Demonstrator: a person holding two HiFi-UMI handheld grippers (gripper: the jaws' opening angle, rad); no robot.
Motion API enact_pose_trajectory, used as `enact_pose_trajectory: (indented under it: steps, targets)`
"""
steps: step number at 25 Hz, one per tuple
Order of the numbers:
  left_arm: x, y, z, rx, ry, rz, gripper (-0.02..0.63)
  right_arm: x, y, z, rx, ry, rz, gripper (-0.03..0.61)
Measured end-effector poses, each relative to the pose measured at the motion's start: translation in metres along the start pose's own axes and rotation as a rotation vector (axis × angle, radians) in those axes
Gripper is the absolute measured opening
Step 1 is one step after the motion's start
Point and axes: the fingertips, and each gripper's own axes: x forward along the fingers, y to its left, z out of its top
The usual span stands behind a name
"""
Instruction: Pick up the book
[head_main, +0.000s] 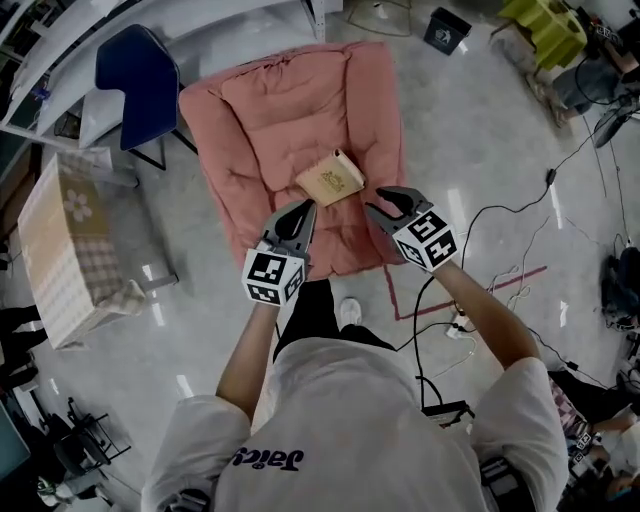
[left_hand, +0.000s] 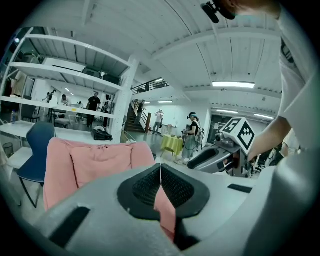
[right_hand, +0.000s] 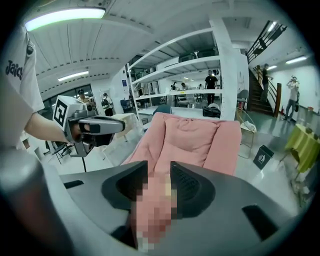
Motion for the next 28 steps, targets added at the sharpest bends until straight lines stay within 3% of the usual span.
enact_pose_trajectory:
  steps: [8,16,28]
  targets:
    - [0.072,0.06,-0.032,0.003,0.036,-0.058,0.017,0.097,-0.073,-0.038,-0.02,0.159,0.035,0.223]
    - [0.113,0.103,-0.088,-0.061,0.096,-0.072,0.017,0.196,-0.119,-0.107,0.025,0.325,0.085,0.298]
    - [0.148,0.129,-0.159,-0.134,0.136,-0.079,0.017,0.299,-0.153,-0.176,0.035,0.435,0.21,0.328]
